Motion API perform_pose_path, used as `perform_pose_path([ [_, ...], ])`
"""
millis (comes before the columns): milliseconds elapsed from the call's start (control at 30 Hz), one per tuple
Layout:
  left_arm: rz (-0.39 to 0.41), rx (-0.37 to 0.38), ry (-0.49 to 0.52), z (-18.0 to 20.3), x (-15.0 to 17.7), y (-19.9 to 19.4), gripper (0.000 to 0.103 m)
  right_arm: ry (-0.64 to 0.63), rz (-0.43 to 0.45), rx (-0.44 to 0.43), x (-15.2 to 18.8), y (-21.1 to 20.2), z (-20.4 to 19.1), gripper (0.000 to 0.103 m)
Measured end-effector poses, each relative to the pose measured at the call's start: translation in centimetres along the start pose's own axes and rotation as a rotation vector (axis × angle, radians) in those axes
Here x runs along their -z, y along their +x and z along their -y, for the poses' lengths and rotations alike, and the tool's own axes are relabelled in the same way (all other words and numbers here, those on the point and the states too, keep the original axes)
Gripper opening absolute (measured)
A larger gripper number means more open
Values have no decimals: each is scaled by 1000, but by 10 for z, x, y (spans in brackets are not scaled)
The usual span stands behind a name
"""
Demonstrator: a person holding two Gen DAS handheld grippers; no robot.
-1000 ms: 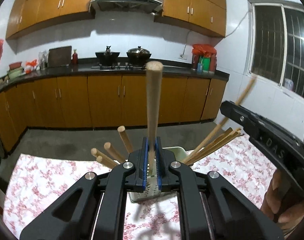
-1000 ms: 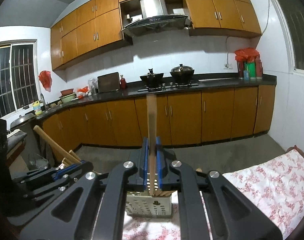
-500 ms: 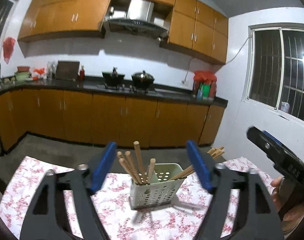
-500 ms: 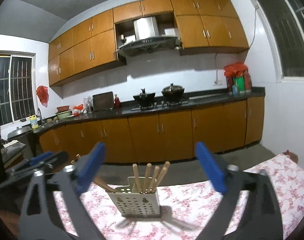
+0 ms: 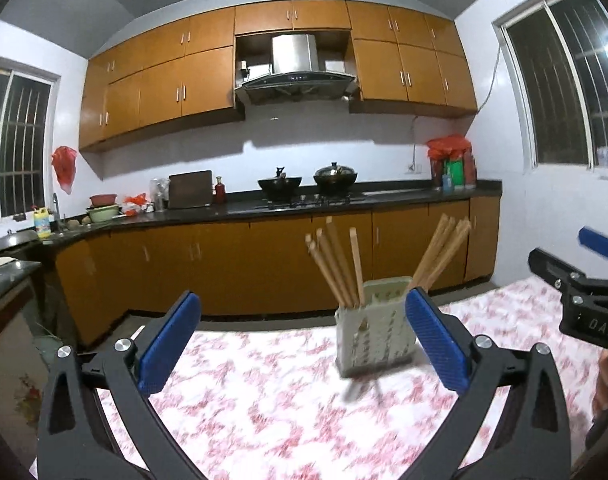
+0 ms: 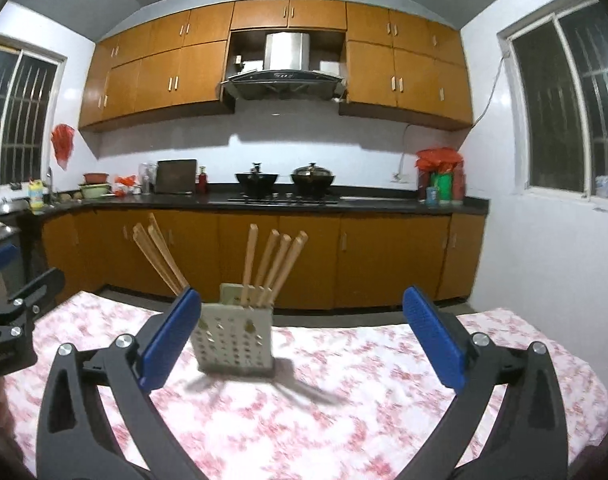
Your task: Organize utensils
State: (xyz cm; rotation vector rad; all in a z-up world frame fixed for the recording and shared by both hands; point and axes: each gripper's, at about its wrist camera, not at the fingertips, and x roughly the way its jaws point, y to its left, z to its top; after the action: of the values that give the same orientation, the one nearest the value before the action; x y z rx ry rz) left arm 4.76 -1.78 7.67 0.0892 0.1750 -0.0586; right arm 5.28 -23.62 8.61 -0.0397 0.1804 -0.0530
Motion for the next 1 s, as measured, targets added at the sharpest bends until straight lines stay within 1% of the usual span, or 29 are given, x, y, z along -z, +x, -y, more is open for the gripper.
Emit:
perform_pose_path([
  [67,-19,0,14,2,11,-3,101,-3,-2,10,13,-8,-1,99],
  [167,-46,-11,12,3,23,-5,101,-2,-49,-3,31,-11,-1,99],
  [233,-71,-7,-6,2,32,-6,101,0,-103,-19,43,-10,-2,99],
  [333,-101,9,-31,1,45,-8,101,-3,-145,-31,58,-12,-5,99],
  [433,-121,-2,-15,4,56,-10,101,1,-172,-36,70,-12,-7,99],
  [600,-155,-3,-2,7,71,-13,101,11,-206,-35,79,-8,-8,99],
  [833,-204,-2,-55,2,79,-10,101,22,-228,-29,85,-4,-7,99],
  [1000,-216,-1,-75,0,80,-9,101,28,-240,-28,87,-4,-6,99],
])
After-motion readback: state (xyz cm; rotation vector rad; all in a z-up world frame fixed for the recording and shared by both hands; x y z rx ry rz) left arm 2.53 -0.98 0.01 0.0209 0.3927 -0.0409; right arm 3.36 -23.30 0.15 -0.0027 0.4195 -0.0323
